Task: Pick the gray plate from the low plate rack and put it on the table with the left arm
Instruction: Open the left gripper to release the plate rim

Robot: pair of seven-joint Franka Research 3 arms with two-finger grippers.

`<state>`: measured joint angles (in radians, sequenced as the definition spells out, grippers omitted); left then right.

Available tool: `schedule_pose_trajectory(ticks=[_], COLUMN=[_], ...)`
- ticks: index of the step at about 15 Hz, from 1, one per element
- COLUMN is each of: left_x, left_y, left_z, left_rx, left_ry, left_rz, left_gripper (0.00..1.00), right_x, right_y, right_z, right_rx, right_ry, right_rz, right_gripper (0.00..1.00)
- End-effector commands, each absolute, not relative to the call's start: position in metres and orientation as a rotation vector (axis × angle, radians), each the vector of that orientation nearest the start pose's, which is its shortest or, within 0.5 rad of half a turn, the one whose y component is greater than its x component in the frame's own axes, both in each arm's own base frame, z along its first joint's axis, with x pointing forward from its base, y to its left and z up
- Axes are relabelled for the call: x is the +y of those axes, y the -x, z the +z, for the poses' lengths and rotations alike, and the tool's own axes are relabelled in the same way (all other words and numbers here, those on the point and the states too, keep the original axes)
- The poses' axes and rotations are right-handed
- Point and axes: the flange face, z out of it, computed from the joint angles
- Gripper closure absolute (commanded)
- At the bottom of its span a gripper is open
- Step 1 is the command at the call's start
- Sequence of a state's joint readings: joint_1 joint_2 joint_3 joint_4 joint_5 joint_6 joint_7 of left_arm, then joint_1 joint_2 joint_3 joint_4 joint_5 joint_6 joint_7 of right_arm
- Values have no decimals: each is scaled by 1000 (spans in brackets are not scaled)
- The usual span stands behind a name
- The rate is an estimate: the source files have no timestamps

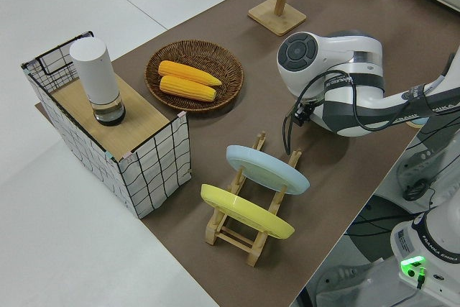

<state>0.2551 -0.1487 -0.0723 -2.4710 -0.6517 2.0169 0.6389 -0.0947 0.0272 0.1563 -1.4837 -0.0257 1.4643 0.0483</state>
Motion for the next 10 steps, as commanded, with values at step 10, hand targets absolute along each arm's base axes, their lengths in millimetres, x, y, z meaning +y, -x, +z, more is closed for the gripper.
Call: schedule_pose_trajectory(ticks=[10], left_x=[67], left_y=[-474], left_z=[420], left_rx=[-78], left_ry=[-2689], left_rz=[19], left_gripper=[7], right_x=[31], right_y=[-551], right_z=[644], right_rx=[-14], right_ry=[3162], right_rz=[66], right_gripper=[17])
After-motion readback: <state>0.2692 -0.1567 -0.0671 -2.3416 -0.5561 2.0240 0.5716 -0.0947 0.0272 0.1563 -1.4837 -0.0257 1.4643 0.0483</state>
